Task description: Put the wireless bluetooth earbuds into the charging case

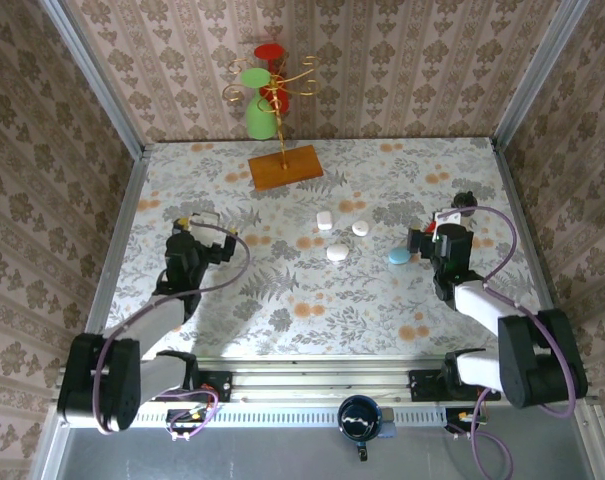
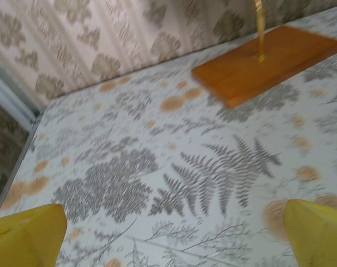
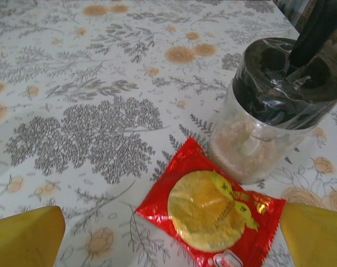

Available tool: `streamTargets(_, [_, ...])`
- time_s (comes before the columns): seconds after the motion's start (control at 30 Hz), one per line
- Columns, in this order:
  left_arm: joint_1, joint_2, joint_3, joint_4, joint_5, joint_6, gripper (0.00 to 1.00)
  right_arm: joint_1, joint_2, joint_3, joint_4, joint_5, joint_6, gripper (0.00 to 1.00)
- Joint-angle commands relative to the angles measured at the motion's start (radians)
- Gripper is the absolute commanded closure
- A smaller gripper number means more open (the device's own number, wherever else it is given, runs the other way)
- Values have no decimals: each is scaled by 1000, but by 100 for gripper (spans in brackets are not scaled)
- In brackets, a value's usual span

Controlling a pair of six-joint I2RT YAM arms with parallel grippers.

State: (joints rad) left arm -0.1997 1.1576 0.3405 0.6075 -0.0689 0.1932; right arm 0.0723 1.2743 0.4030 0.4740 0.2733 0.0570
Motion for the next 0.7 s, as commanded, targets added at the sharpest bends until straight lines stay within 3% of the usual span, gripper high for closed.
streamTargets(0.0, [65, 58, -11, 122, 17, -58, 0, -19, 51, 1, 179, -61, 18, 0])
streamTargets(0.3, [171, 241, 37, 207, 63, -118, 0, -66, 260, -1, 399, -189, -3, 0])
streamTargets(0.47, [191, 399, 28, 361, 58, -139, 0, -68, 256, 4, 378, -217, -11, 0])
streamTargets(0.53, [191, 382, 53, 275, 53, -151, 0, -68, 255, 5, 376, -216, -12, 0])
streamTargets(0.67, [184, 401, 52, 314, 43, -133, 0, -66, 255, 6, 375, -213, -13, 0])
